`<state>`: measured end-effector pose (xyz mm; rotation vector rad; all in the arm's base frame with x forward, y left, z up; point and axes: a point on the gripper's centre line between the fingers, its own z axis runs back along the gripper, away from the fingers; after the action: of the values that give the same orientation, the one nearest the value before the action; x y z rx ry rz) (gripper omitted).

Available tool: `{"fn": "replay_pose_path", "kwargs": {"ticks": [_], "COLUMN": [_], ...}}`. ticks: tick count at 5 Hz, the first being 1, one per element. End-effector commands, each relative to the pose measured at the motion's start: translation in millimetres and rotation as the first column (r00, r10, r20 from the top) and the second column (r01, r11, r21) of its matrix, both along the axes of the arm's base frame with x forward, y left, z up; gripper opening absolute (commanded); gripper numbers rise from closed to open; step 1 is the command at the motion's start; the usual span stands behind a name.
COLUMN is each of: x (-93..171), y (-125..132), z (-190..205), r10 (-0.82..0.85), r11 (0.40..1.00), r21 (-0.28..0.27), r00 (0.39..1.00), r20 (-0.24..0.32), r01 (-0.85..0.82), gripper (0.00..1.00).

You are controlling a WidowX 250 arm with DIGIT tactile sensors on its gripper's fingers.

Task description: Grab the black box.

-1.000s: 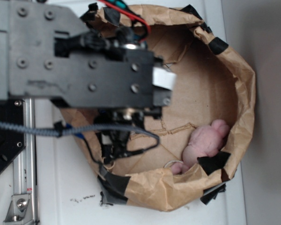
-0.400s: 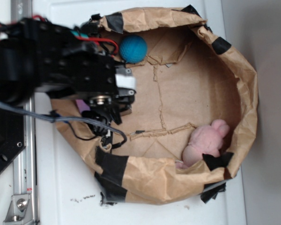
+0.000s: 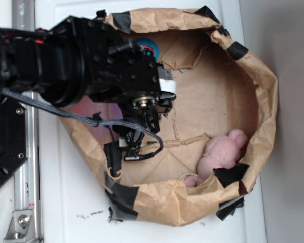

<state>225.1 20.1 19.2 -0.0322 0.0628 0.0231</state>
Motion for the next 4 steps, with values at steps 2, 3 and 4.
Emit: {"fn": "replay_pose_path", "kwargs": {"ticks": [2, 3, 4], "x": [12.3, 14.8, 15.5], "y": [22.9, 18.5, 8.9], "z": [147.7, 158.1, 160.6], "r10": [0.032, 0.032, 0.013], "r11": [0.994, 0.992, 0.994], "r21": [0.100, 0.121, 0.105], "r00": [0.987, 0.993, 0.994], "r20": [0.156, 0.112, 0.109], "r01": [-0.048, -0.046, -0.024], "gripper": [0.00, 0.00, 0.00]}}
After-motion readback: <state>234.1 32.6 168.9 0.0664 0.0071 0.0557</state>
